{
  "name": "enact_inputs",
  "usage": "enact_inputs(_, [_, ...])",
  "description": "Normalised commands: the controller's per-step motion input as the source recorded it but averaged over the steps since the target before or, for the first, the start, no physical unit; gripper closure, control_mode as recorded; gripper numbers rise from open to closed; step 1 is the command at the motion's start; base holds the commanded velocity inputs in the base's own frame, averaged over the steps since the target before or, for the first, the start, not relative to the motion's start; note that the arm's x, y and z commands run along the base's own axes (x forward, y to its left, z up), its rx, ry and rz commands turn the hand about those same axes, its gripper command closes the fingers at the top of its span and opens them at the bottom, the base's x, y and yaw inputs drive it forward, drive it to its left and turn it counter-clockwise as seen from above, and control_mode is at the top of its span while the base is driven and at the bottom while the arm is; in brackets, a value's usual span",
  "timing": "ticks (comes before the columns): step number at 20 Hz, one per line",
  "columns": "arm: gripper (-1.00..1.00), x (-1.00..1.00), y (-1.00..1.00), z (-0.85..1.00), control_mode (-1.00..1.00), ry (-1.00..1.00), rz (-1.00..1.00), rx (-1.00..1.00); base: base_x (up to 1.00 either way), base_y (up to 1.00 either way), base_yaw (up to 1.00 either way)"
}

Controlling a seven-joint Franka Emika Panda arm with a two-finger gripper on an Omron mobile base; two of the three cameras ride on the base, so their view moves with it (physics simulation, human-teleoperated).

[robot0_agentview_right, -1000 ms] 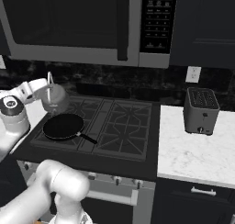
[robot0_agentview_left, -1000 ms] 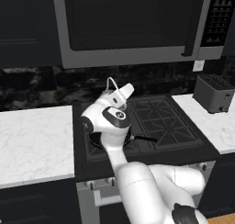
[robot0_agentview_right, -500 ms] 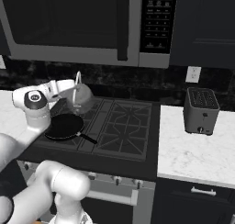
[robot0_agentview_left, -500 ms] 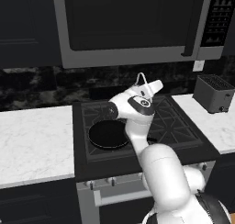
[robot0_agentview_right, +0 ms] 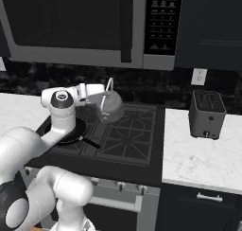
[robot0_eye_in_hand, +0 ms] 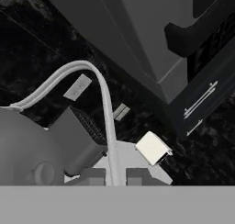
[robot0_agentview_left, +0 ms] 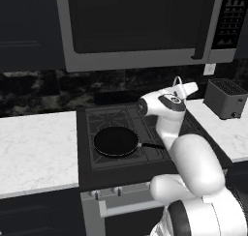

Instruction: Pick the kettle from the counter and place it on a stove burner. Then turn the burner on.

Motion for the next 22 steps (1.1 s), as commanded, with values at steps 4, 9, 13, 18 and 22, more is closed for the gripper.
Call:
enact_inputs(4, [1.00, 0.00, -1.00, -0.28, -1.00, 0.17, -0.18, 0.00, 0.00, 0.00, 0.00])
enact_inputs(9, [1.00, 0.01, -0.42, -0.51, -1.00, 0.23, -0.10, -0.04, 0.00, 0.00, 0.00])
enact_inputs(13, [1.00, 0.00, 0.01, -0.38, -1.00, 0.20, 0.00, 0.00, 0.00, 0.00, 0.00])
enact_inputs(18, [1.00, 0.00, 0.01, -0.50, -1.00, 0.25, 0.00, -0.05, 0.00, 0.00, 0.00])
enact_inputs(22, [1.00, 0.00, 0.01, -0.26, -1.00, 0.13, 0.00, -0.01, 0.00, 0.00, 0.00])
